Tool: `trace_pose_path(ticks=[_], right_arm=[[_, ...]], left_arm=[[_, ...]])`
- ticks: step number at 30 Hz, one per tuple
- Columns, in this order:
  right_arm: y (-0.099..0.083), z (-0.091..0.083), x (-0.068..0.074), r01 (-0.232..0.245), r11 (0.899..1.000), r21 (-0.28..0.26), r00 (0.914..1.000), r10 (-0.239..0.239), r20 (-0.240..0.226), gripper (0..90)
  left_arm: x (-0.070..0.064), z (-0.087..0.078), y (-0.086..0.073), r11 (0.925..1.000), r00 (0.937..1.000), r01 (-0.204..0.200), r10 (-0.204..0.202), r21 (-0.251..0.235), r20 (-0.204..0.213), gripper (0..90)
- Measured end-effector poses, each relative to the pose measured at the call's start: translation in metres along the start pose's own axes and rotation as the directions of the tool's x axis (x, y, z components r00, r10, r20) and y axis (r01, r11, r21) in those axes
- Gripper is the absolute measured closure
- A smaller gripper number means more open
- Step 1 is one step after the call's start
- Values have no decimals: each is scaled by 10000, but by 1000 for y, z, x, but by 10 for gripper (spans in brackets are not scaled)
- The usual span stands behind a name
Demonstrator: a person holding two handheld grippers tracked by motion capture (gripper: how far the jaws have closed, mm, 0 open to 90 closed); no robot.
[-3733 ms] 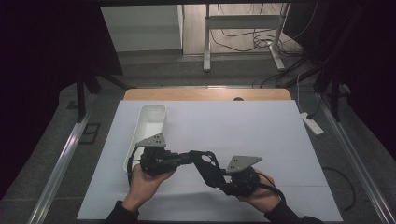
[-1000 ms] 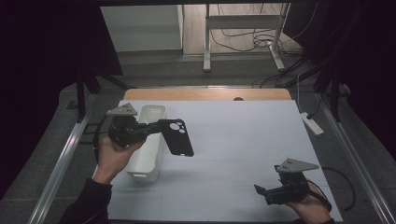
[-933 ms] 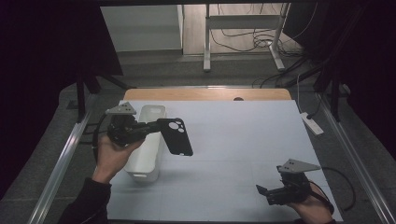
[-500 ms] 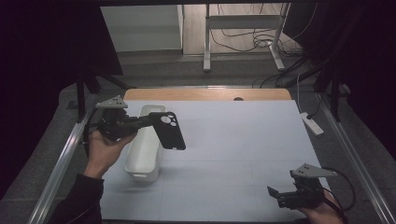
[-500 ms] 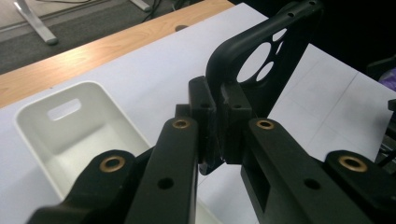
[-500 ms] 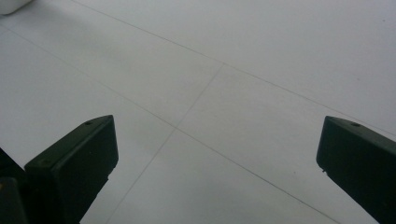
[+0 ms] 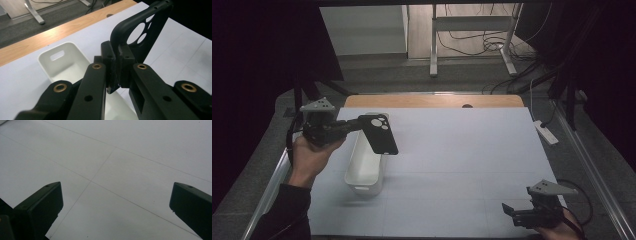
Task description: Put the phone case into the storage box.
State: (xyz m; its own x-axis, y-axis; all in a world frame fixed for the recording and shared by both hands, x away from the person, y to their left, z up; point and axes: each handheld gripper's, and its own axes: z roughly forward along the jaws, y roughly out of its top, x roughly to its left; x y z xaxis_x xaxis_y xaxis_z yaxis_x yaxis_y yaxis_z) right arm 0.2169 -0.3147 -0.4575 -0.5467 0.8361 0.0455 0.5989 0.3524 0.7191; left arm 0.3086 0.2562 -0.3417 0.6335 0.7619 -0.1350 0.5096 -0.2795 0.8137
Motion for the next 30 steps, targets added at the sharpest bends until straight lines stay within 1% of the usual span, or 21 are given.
trace_pose_path(ticks=[5, 6, 14, 21, 25, 30], right_arm=[[-1, -2, 0, -52, 10000, -4, 10000, 52, 69, 0], [-1, -2, 0, -60, 10000, -35, 10000, 60, 77, 0], [-3, -4, 0, -47, 9999, 101, 9999, 46, 125, 0], [-7, -9, 1, -29, 9992, 393, 9999, 24, 126, 0], [-9, -10, 2, -16, 9992, 408, 10000, 12, 94, 0], [-10, -11, 3, 4, 9989, 471, 10000, -6, 62, 0]], left_arm=[[6, -5, -2, 10000, 9998, 17, -17, 22, -181, 856], [8, -6, -2, 10000, 9997, -33, 34, 19, -222, 856], [20, -9, -5, 10000, 9988, -6, 9, 54, -488, 856], [29, -11, -8, 10000, 9984, 90, -91, -24, -552, 856], [33, -11, -10, 9998, 9981, 157, -162, -82, -602, 855], [37, -8, -11, 9998, 9976, 194, -195, -29, -662, 856]])
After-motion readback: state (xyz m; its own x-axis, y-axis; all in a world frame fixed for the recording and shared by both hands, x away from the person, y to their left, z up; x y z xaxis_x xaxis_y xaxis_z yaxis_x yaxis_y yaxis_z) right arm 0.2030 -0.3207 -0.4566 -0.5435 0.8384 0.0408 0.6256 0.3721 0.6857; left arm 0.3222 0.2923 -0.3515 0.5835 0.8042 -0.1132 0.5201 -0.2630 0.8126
